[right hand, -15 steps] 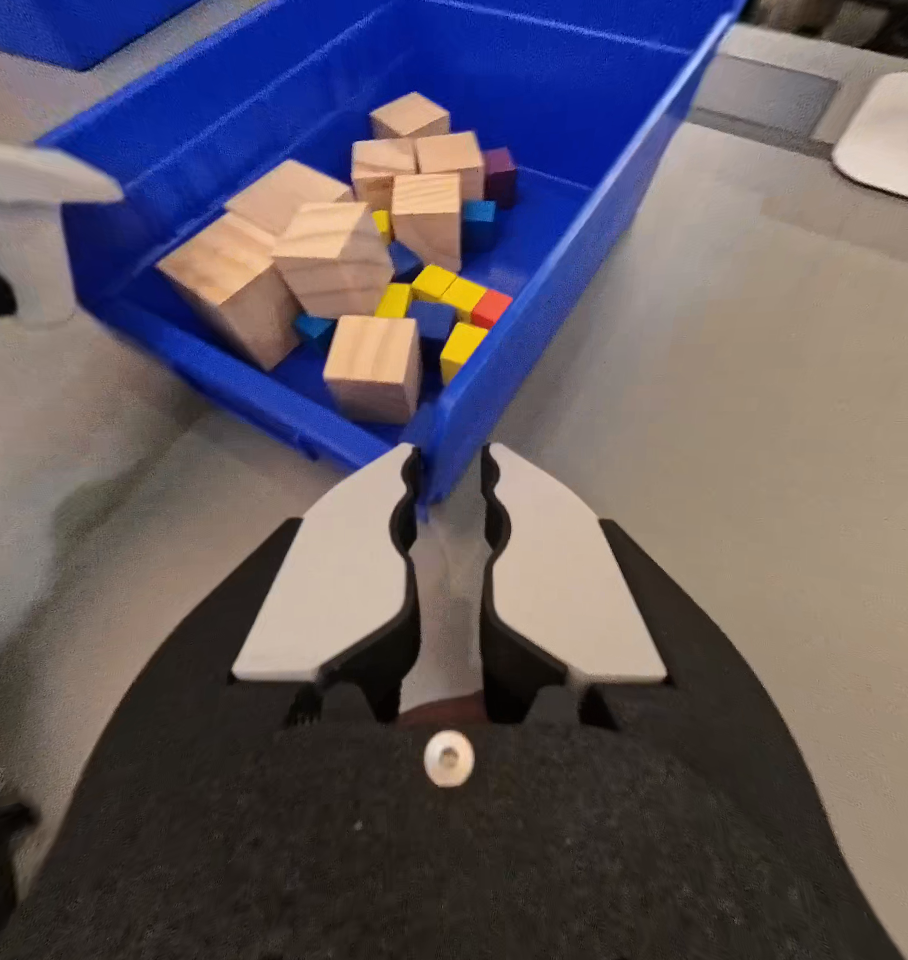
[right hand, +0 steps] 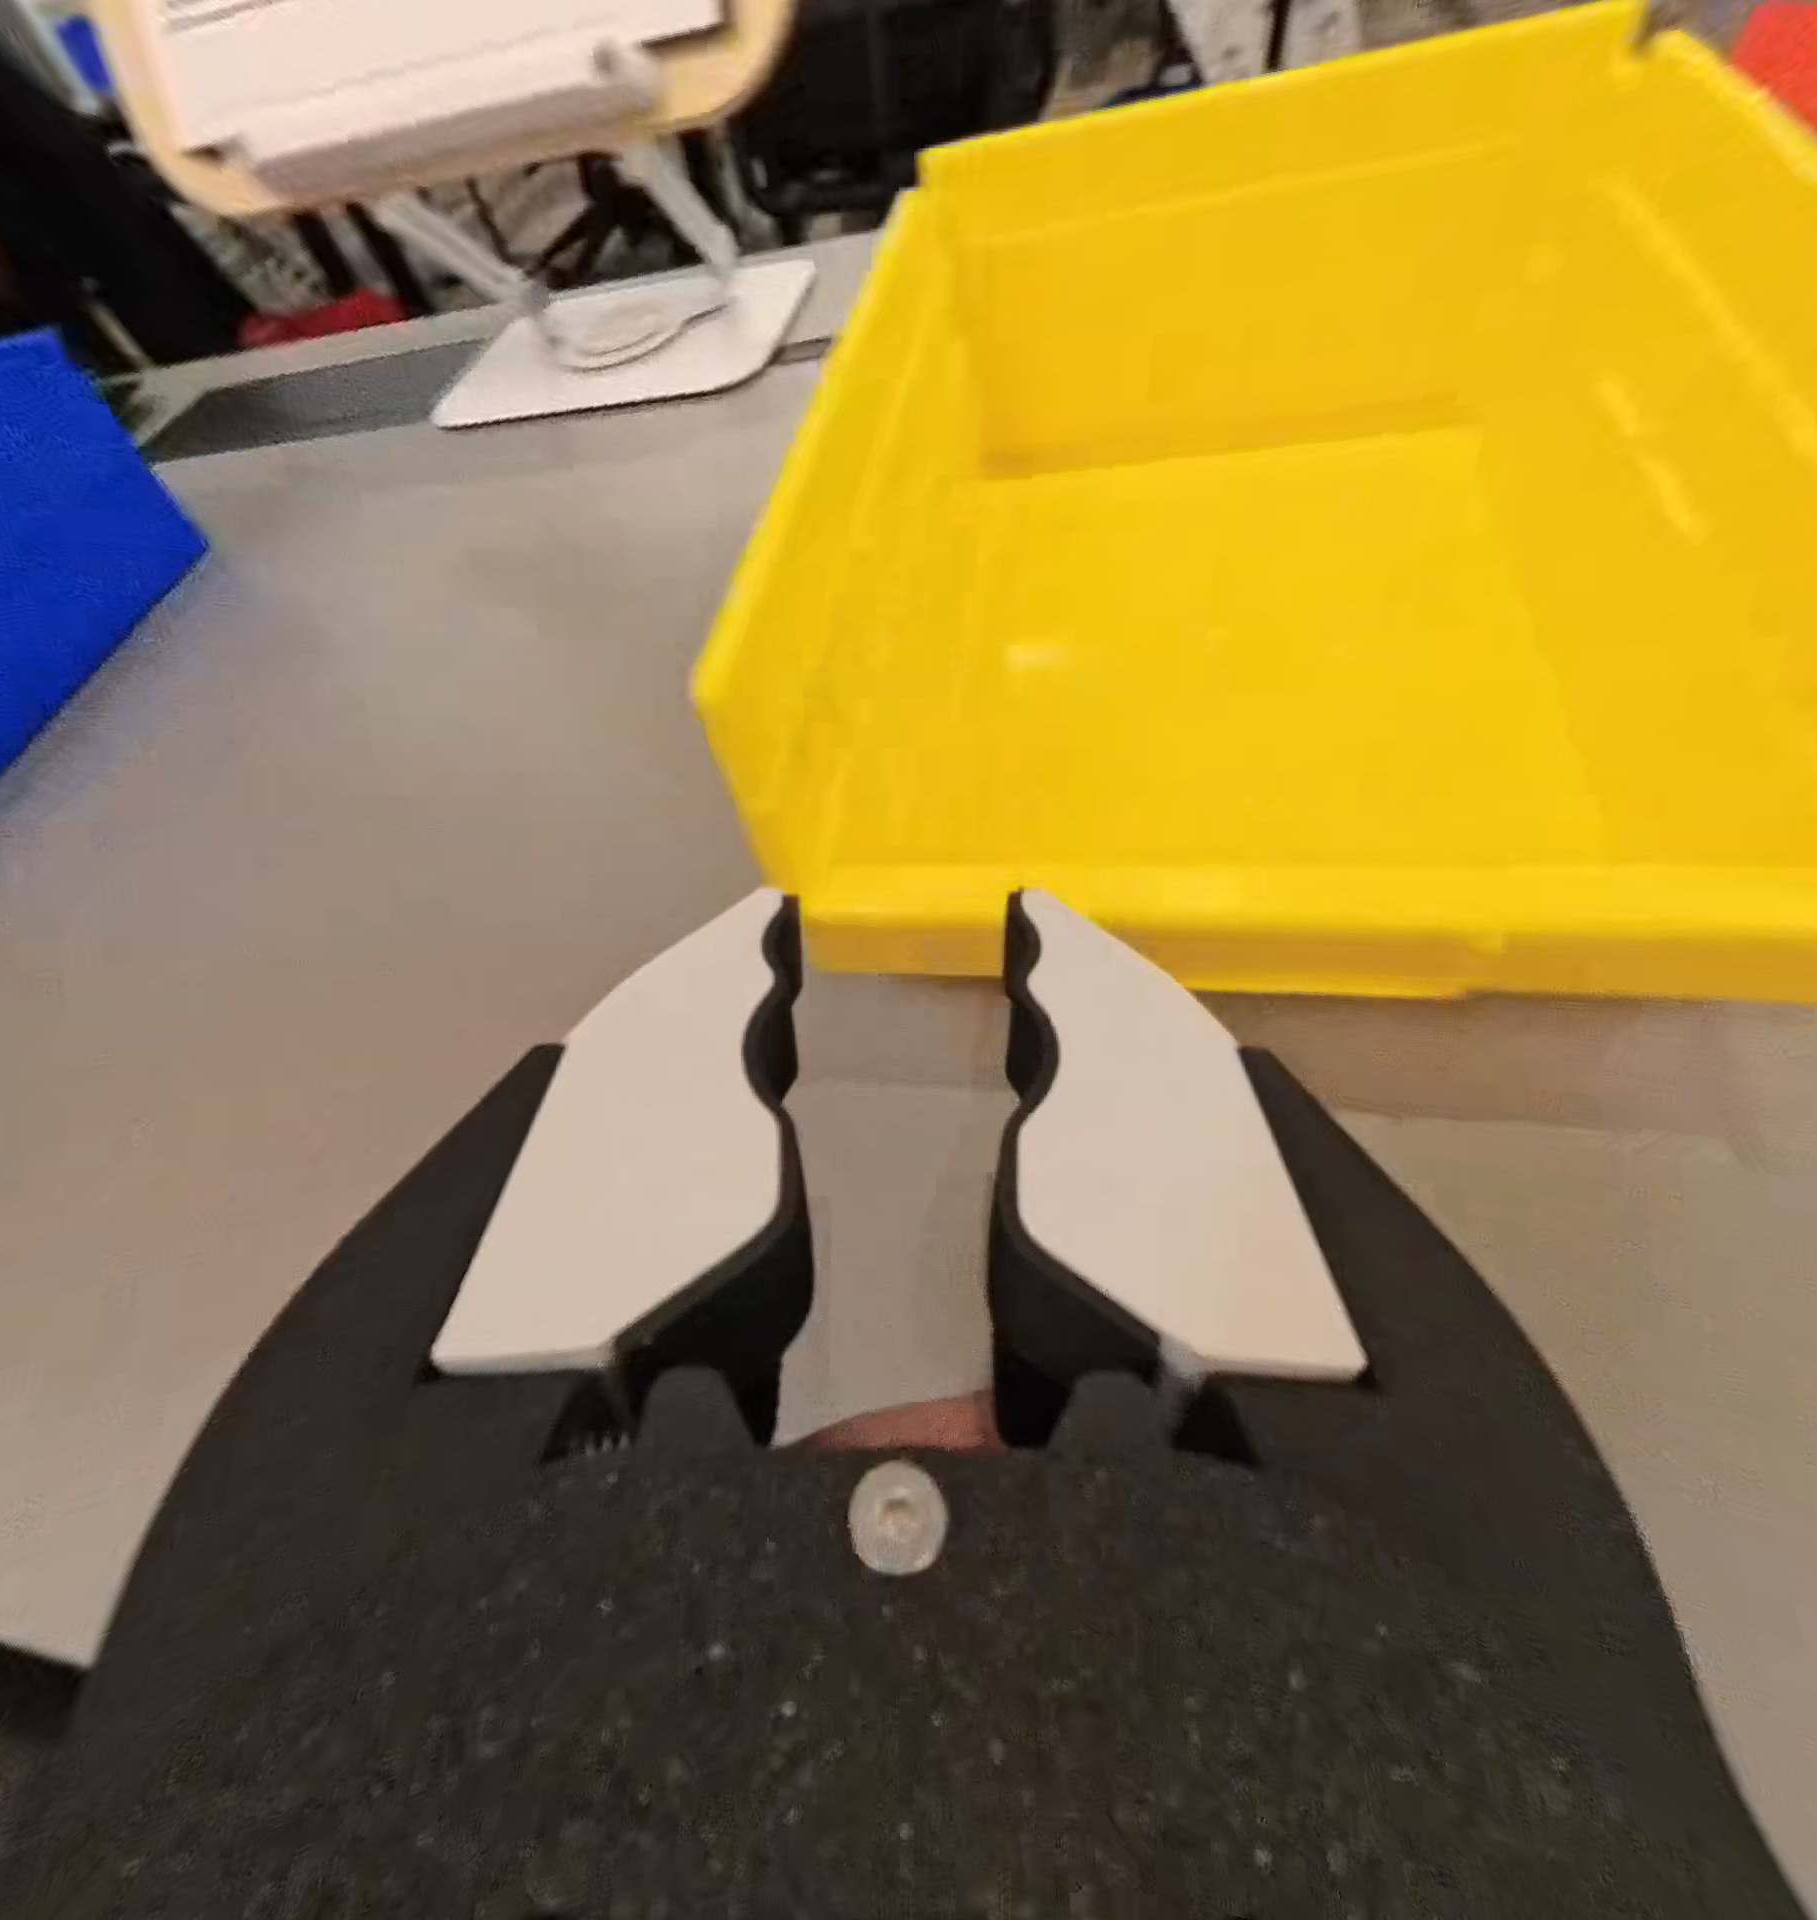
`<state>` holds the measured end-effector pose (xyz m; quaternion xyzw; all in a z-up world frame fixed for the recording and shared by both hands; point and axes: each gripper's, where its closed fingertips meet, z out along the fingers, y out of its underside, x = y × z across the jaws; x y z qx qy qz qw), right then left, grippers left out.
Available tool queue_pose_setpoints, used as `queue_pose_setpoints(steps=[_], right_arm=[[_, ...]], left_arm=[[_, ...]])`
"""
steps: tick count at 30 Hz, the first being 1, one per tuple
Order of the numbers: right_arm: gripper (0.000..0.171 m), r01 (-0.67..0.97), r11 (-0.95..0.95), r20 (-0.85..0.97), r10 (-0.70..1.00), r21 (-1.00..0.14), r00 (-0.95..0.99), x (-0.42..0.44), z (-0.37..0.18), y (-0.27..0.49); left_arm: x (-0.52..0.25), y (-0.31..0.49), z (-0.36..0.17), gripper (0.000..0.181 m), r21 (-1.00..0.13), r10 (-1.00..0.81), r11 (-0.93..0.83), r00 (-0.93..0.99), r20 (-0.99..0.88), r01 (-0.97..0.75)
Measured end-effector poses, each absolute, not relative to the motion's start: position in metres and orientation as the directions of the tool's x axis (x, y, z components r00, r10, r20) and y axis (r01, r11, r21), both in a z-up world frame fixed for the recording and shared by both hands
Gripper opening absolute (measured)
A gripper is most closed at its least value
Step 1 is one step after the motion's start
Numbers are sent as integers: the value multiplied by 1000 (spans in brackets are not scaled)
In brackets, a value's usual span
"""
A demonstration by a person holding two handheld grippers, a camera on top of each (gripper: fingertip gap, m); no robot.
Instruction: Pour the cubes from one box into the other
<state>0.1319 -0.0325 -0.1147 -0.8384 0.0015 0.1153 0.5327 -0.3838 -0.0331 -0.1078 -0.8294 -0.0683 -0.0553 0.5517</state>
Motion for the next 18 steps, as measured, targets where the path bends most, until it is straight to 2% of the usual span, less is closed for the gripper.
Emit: queue_pose_setpoints(steps=[2,4,8,18], right_arm=[[37,-225,-425,-265,38,-877,963,170,-117,-32],[36,-299,-409,-338,26,-862,941,182,-113,-27],[33,-393,-442,-461,55,-806,886,168,-124,-28],[33,-288,-417,-330,32,-862,943,176,-125,-24]], left_arm=[[-373,-37,-102,32,-926,-3,-355,990,138,128],[-374,-33,-99,32,-936,-14,-336,993,113,102],[-377,-31,-117,32,-903,-23,-409,988,150,127],[-382,-28,-123,31,-894,-10,-432,990,137,119]])
